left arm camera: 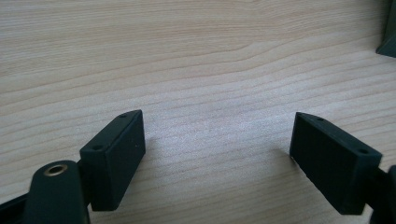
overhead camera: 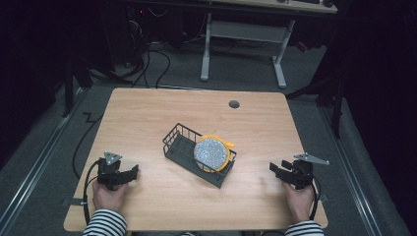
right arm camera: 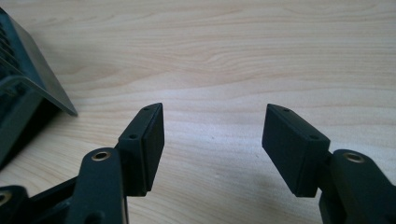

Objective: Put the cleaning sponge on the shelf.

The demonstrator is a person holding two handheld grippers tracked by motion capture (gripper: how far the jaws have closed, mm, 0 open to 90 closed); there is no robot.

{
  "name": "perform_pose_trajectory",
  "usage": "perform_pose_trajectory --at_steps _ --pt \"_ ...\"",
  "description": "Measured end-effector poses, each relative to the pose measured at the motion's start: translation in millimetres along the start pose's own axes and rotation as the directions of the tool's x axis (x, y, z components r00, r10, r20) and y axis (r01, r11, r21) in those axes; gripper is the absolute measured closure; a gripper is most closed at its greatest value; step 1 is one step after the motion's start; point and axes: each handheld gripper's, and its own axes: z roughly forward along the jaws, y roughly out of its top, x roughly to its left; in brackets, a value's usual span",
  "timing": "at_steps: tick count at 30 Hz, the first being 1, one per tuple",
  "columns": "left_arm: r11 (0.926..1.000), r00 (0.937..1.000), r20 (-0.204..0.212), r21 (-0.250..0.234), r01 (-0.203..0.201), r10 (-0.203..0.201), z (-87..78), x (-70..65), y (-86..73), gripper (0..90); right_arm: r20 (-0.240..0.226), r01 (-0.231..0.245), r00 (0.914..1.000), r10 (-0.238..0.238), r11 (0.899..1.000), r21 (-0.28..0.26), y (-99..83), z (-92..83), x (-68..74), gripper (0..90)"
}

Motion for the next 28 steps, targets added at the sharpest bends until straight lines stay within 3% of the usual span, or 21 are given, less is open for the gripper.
perform_pose_trajectory --at_steps 5,7,10,13,16,28 --pt "1.0000 1.0000 0.005 -0.002 0.004 -0.004 -0.1 0.5 -0.1 18.3 0.034 0.010 0.9994 -0.011 1.000 0.027 -11.4 7.4 -1.5 38.5" --pt "1.0000 1.0000 0.003 -0.001 0.002 -0.002 -0.1 0.2 -0.1 18.3 0.067 0.028 0.9973 -0.031 0.999 0.042 -15.0 10.0 -0.3 38.4" --pt "1.0000 1.0000 0.004 -0.002 0.003 -0.003 0.0 0.4 -0.1 18.2 0.104 0.083 0.9905 -0.090 0.994 0.065 -20.0 13.7 3.5 38.3" --pt "1.0000 1.0000 0.003 -0.001 0.002 -0.002 0.0 0.3 -0.1 18.3 0.125 0.114 0.9850 -0.119 0.992 0.047 -23.2 14.7 5.4 38.2" --pt "1.0000 1.0000 0.002 0.004 -0.002 0.002 -0.2 0.0 0.1 18.7 0.158 0.158 0.9734 -0.166 0.986 0.059 -24.5 16.2 10.8 37.2" --pt "1.0000 1.0000 0.001 0.000 -0.008 0.008 0.0 -0.7 -0.1 19.9 0.151 0.155 0.9751 -0.163 0.986 0.060 -24.7 16.0 10.5 36.2"
